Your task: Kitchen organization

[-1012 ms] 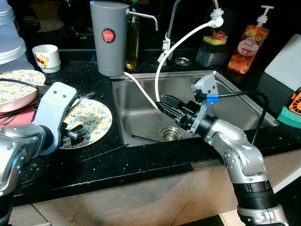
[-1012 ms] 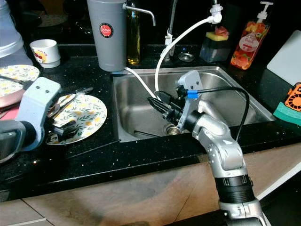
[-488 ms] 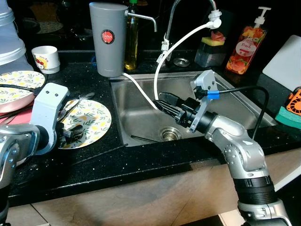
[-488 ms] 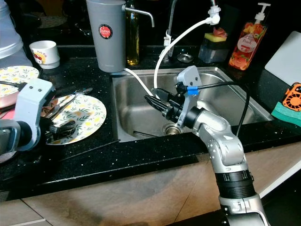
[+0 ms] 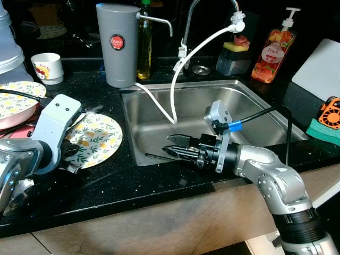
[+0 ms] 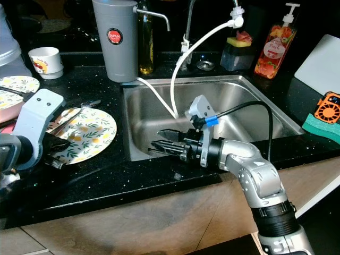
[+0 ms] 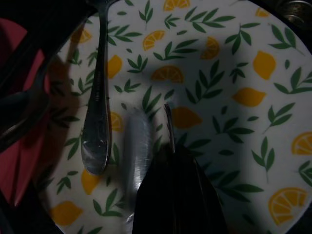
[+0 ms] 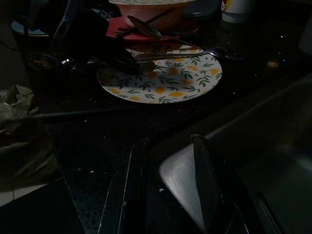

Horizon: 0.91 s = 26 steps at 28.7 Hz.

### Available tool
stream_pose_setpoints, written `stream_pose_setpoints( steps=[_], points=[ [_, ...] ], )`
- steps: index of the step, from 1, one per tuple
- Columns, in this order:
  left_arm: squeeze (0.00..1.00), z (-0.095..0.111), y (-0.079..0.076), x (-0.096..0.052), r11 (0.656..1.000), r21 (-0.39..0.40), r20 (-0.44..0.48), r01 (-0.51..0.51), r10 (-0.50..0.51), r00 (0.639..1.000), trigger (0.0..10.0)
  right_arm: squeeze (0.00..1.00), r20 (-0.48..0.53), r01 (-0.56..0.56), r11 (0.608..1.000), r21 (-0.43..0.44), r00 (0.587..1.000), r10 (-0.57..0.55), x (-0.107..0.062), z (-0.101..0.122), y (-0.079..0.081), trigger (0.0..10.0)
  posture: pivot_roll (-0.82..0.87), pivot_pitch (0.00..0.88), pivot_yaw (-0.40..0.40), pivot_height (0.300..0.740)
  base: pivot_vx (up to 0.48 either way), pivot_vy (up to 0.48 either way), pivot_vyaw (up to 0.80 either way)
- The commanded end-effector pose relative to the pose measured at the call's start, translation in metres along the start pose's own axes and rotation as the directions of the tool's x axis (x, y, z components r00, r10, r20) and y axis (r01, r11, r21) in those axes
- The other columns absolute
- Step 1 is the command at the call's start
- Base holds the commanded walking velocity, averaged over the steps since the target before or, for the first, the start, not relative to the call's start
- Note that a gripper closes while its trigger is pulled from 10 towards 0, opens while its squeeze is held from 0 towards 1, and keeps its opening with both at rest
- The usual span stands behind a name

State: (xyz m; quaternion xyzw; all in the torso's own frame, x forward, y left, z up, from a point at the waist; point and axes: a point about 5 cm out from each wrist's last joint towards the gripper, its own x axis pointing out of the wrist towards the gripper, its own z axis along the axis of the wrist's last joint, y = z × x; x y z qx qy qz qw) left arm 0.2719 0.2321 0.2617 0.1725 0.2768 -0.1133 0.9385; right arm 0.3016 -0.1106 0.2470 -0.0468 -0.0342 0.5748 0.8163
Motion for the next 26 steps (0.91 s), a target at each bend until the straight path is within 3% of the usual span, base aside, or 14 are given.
stream_pose_setpoints(
  steps=[1,9,15,18,21,26],
  points=[
    [0.00,-0.020,0.002,0.009,1.000,-0.016,-0.130,-0.006,0.004,0.991,0.0,0.00,-0.012,-0.017,1.000,0.003,1.000,0.017,-0.001,0.000,0.004,10.0,-0.01,0.125,-0.081,0.740,0.000,0.000,0.00],
    [0.00,-0.015,0.007,0.010,0.999,-0.012,-0.091,-0.035,0.034,0.995,0.0,0.00,-0.017,-0.005,1.000,0.001,1.000,0.005,-0.003,0.001,0.003,10.0,-0.01,0.125,-0.077,0.740,0.000,0.000,0.00],
    [0.00,-0.001,0.010,0.013,0.997,-0.054,0.012,-0.062,0.063,0.998,0.0,0.00,-0.010,0.010,1.000,0.002,1.000,-0.010,-0.004,0.002,0.001,10.0,-0.01,0.125,-0.076,0.740,0.000,0.000,0.00],
    [0.00,0.008,0.009,0.013,0.994,-0.100,0.089,-0.042,0.051,0.995,0.0,0.00,-0.006,0.014,1.000,0.005,1.000,-0.014,-0.004,0.003,0.001,10.0,-0.01,0.124,-0.076,0.740,0.000,0.000,0.00],
    [0.00,0.029,0.002,0.012,0.976,-0.210,0.269,0.065,-0.006,0.963,0.0,0.00,-0.001,0.021,1.000,0.008,1.000,-0.021,-0.004,0.003,0.000,10.0,-0.01,0.123,-0.076,0.740,0.000,0.000,0.00],
    [0.00,0.043,-0.002,0.011,0.944,-0.291,0.374,0.158,-0.040,0.926,0.0,0.00,0.000,0.025,1.000,0.008,1.000,-0.025,-0.004,0.004,0.000,10.0,-0.01,0.121,-0.077,0.740,0.000,0.000,0.00]
  ],
)
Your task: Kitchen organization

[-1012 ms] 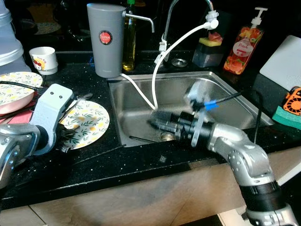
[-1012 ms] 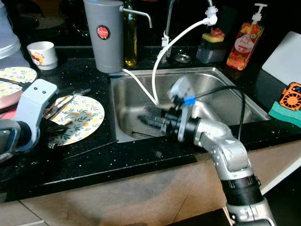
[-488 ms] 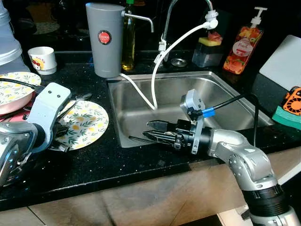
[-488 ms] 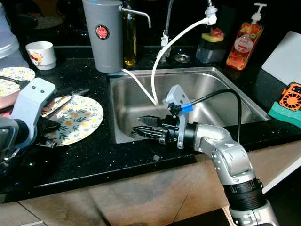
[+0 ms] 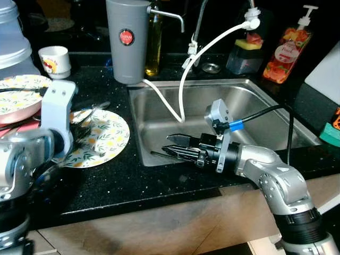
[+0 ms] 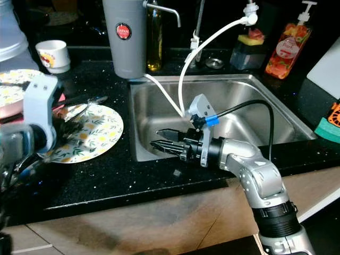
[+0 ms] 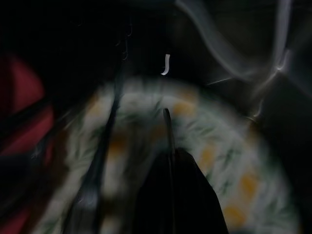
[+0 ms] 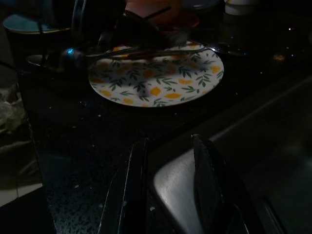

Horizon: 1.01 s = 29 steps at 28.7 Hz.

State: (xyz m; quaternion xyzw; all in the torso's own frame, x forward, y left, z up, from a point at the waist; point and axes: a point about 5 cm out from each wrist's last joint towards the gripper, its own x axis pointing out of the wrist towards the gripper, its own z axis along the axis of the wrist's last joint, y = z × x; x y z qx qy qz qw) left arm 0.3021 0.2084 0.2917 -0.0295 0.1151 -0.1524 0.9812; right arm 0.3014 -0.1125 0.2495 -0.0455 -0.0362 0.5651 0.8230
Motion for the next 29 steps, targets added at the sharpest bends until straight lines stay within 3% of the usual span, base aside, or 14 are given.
stream_pose_setpoints(
  steps=[1,4,8,15,19,20,22,26,27,28,29],
  points=[
    [0.00,0.004,-0.002,0.001,0.998,-0.058,0.040,0.029,-0.026,0.999,0.0,0.00,0.000,0.003,1.000,0.009,1.000,-0.003,-0.002,0.002,0.000,10.0,-0.01,0.119,-0.077,0.740,0.000,0.000,0.00],
    [0.00,0.013,-0.012,0.006,0.979,-0.167,0.118,0.114,-0.095,0.988,0.0,0.00,0.006,0.005,1.000,0.012,1.000,-0.005,-0.002,0.002,0.000,10.0,-0.01,0.119,-0.079,0.740,0.000,0.000,0.00],
    [0.00,0.020,-0.021,0.016,0.960,-0.229,0.200,0.159,-0.113,0.973,0.0,0.00,0.014,0.009,1.000,0.017,1.000,-0.010,-0.002,0.003,-0.001,10.0,-0.01,0.114,-0.080,0.740,0.000,0.000,0.00],
    [0.00,0.025,-0.025,0.027,0.966,-0.224,0.234,0.132,-0.079,0.969,0.0,0.00,0.026,0.029,0.999,0.018,0.999,-0.030,-0.001,0.003,-0.001,10.0,-0.01,0.105,-0.073,0.740,0.000,0.000,0.00],
    [0.00,0.036,-0.031,0.032,0.969,-0.207,0.290,0.135,-0.071,0.954,0.0,0.00,0.056,0.121,0.993,0.013,0.991,-0.122,-0.003,0.005,-0.009,10.0,-0.01,0.096,-0.069,0.740,0.000,0.000,0.00],
    [0.00,0.041,-0.035,0.032,0.976,-0.158,0.332,0.149,-0.090,0.939,0.0,0.00,0.073,0.156,0.988,0.013,0.985,-0.157,-0.004,0.006,-0.012,10.0,-0.01,0.096,-0.069,0.740,0.000,0.000,0.00],
    [0.00,0.047,-0.044,0.032,0.981,-0.082,0.360,0.174,-0.134,0.923,0.0,0.00,0.108,0.216,0.976,0.015,0.970,-0.216,-0.005,0.010,-0.018,10.0,-0.01,0.095,-0.066,0.740,0.000,0.000,0.00],
    [0.00,0.066,-0.043,0.026,0.949,-0.189,0.512,0.253,-0.125,0.850,0.0,0.00,0.212,0.355,0.933,0.057,0.909,-0.359,-0.006,0.020,-0.031,10.0,-0.01,0.098,-0.066,0.740,0.000,0.000,0.00],
    [0.00,0.066,-0.043,0.026,0.949,-0.189,0.512,0.253,-0.125,0.850,0.0,0.00,0.212,0.355,0.933,0.057,0.909,-0.359,-0.006,0.020,-0.031,10.0,-0.01,0.098,-0.066,0.740,0.000,0.000,0.00],
    [0.00,0.069,-0.041,0.025,0.931,-0.229,0.539,0.283,-0.120,0.833,0.0,0.00,0.234,0.381,0.922,0.076,0.892,-0.387,-0.006,0.023,-0.034,10.0,-0.01,0.101,-0.065,0.740,0.000,0.000,0.00],
    [0.00,0.074,-0.040,0.022,0.857,-0.325,0.615,0.399,-0.129,0.778,0.0,0.00,0.323,0.454,0.873,0.178,0.811,-0.487,-0.006,0.033,-0.040,10.0,-0.01,0.103,-0.065,0.740,0.000,0.000,0.00]
  ],
)
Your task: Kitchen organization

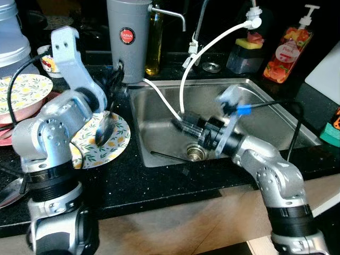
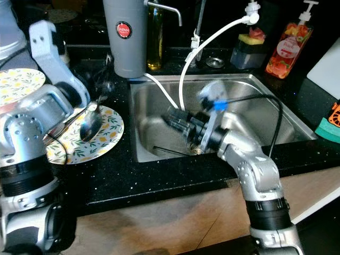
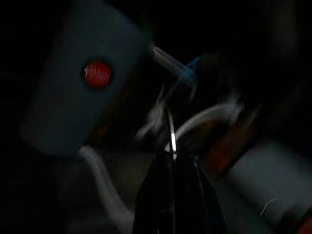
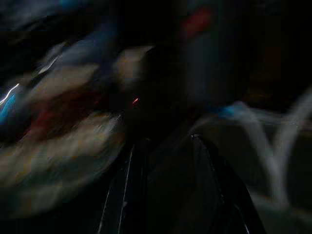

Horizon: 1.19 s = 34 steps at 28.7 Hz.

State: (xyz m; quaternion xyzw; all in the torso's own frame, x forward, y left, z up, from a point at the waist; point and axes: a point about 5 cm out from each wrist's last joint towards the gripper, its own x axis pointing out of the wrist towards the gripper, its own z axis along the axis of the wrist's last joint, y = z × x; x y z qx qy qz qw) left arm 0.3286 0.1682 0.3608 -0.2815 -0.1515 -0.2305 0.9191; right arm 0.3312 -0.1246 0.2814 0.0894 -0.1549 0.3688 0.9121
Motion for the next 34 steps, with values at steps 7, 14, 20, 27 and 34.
stream_pose_setpoints(
  steps=[7,14,20,27,34],
  points=[
    [0.00,0.000,-0.001,0.002,0.927,-0.361,0.180,0.100,-0.036,0.983,0.0,0.00,0.140,0.055,0.980,0.194,0.987,-0.083,0.007,0.012,0.005,10.0,-0.01,0.109,-0.060,0.740,0.000,0.000,0.00],
    [0.00,-0.005,0.001,0.002,0.887,-0.443,0.221,0.128,-0.031,0.975,0.0,0.00,0.148,0.016,0.970,0.244,0.988,-0.053,0.012,0.007,0.019,10.0,-0.01,0.110,-0.058,0.740,0.000,0.000,0.00],
    [0.00,-0.016,-0.002,0.001,0.869,-0.463,0.147,0.178,-0.123,0.982,0.0,1.00,0.178,-0.221,0.927,0.303,0.969,0.173,0.015,0.013,0.046,10.0,-0.01,0.110,-0.058,0.740,0.000,0.000,0.00],
    [0.00,-0.022,-0.009,0.001,0.839,-0.492,0.111,0.233,-0.205,0.972,0.0,1.00,0.143,-0.384,0.894,0.230,0.922,0.359,0.010,0.017,0.063,10.0,-0.02,0.111,-0.054,0.740,0.000,0.000,0.00],
    [0.00,-0.028,-0.020,0.002,0.802,-0.508,0.068,0.313,-0.324,0.943,0.0,0.00,0.078,-0.441,0.886,0.142,0.898,0.434,0.008,0.011,0.068,10.0,-0.02,0.110,-0.055,0.740,0.000,0.000,0.00]
  ],
)
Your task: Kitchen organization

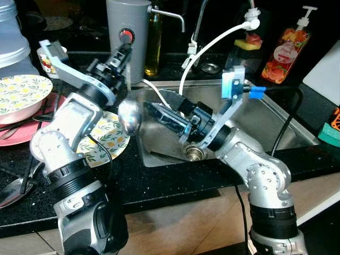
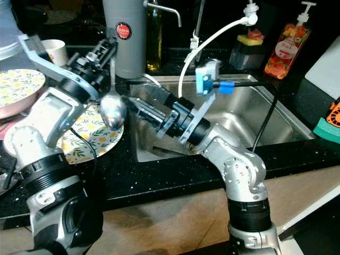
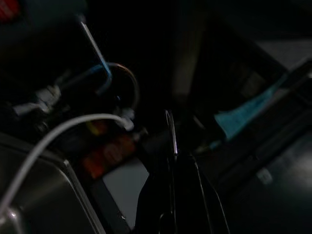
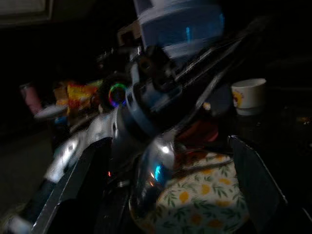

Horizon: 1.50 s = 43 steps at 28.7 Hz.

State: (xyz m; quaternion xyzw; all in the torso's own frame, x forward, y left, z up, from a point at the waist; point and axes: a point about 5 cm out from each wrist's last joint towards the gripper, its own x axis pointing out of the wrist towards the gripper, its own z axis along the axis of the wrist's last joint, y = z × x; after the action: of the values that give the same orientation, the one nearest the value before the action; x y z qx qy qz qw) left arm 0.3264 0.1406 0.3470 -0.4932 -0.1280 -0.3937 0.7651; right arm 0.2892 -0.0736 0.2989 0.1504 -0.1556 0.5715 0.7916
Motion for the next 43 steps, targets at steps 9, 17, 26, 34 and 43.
stream_pose_setpoints(
  steps=[9,17,26,34,43],
  points=[
    [0.00,-0.012,-0.011,0.003,0.994,-0.012,-0.120,0.106,-0.107,0.987,0.0,1.00,-0.060,-0.018,0.996,-0.082,0.998,0.013,-0.001,-0.001,-0.001,10.0,-0.02,0.110,-0.054,0.740,0.000,0.000,0.00],
    [0.00,-0.014,-0.017,0.003,0.987,-0.009,-0.161,0.163,-0.162,0.974,0.0,0.00,-0.115,-0.031,0.997,-0.073,0.993,0.022,0.000,-0.008,0.000,10.0,-0.02,0.111,-0.054,0.740,0.000,0.000,0.00],
    [0.00,-0.018,-0.018,0.002,0.983,-0.003,-0.178,0.182,-0.180,0.967,0.0,0.00,-0.137,-0.102,0.995,-0.014,0.986,0.099,0.003,-0.016,0.010,10.0,-0.02,0.112,-0.059,0.740,0.000,0.000,0.00],
    [0.00,-0.020,-0.018,0.001,0.980,-0.004,-0.188,0.198,-0.195,0.963,0.0,0.00,-0.110,-0.119,0.993,0.017,0.987,0.120,0.003,-0.015,0.013,0.0,-0.02,0.104,-0.060,0.740,0.000,0.000,0.00],
    [0.00,-0.021,-0.018,0.000,0.978,-0.028,-0.172,0.206,-0.208,0.963,0.0,0.00,-0.093,-0.126,0.992,0.021,0.988,0.127,0.002,-0.013,0.015,0.0,-0.02,0.092,-0.059,0.740,0.000,0.000,0.00]
  ],
)
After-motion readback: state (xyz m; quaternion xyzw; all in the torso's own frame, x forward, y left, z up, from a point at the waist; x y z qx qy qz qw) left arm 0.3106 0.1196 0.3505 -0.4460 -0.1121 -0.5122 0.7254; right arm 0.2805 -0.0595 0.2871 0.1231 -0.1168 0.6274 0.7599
